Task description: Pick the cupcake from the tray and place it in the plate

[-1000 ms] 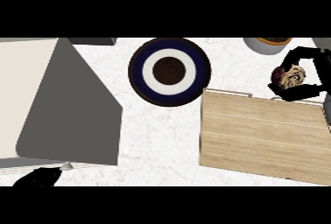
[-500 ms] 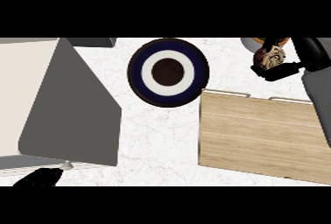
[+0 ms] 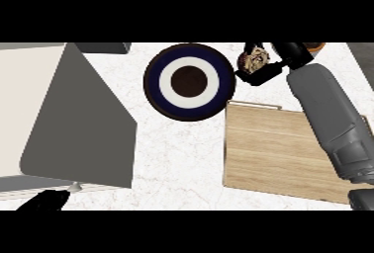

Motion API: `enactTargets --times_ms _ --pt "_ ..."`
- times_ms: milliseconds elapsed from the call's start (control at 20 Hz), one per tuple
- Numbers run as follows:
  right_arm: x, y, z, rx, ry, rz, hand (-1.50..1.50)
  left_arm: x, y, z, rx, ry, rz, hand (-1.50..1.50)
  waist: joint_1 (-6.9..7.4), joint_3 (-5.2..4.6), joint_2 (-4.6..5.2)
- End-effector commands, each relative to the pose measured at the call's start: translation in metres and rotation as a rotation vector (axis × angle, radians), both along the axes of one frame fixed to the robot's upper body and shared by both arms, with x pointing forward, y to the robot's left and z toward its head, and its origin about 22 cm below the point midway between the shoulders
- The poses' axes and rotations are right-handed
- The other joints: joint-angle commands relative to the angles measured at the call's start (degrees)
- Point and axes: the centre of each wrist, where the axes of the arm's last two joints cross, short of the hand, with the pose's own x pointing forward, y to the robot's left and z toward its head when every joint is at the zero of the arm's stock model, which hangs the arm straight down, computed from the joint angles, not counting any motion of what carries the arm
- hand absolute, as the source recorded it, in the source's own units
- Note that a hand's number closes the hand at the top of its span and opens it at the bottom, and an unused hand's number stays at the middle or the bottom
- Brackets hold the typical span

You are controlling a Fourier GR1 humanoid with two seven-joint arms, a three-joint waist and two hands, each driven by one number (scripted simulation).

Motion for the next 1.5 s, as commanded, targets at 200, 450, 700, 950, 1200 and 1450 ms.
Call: enactTargets --times_ms 200,450,700,950,1200,1450 --pt "-0.002 0.085 -0.018 -0.013 0.027 0.046 1.5 0.051 -0.004 0.027 0.002 -0.014 -0.01 0.0 -0.97 0.08 0.39" --pt "-0.006 0.115 -0.025 0.175 0.157 0.008 1.5 0.045 -0.003 0.027 0.004 -0.028 -0.009 0.0 -0.94 0.1 0.61" --pt "-0.004 0.124 -0.026 0.111 0.223 -0.097 -1.5 0.043 -0.007 0.033 -0.002 -0.039 -0.026 0.0 0.35 0.1 0.96" --pt "-0.009 0.132 -0.038 0.178 0.311 -0.094 -1.5 0.036 -0.01 0.029 -0.001 -0.034 -0.041 0.0 0.4 0.12 0.8" --pt "-0.004 0.097 -0.039 0.495 0.296 -0.129 -1.5 0.031 -0.012 0.024 0.002 -0.055 -0.027 0.0 0.16 0.21 1.25" --pt "0.003 0.048 -0.033 0.67 0.4 -0.078 -1.5 0.038 -0.015 0.026 -0.02 -0.053 -0.026 0.0 -0.55 0.21 1.25"
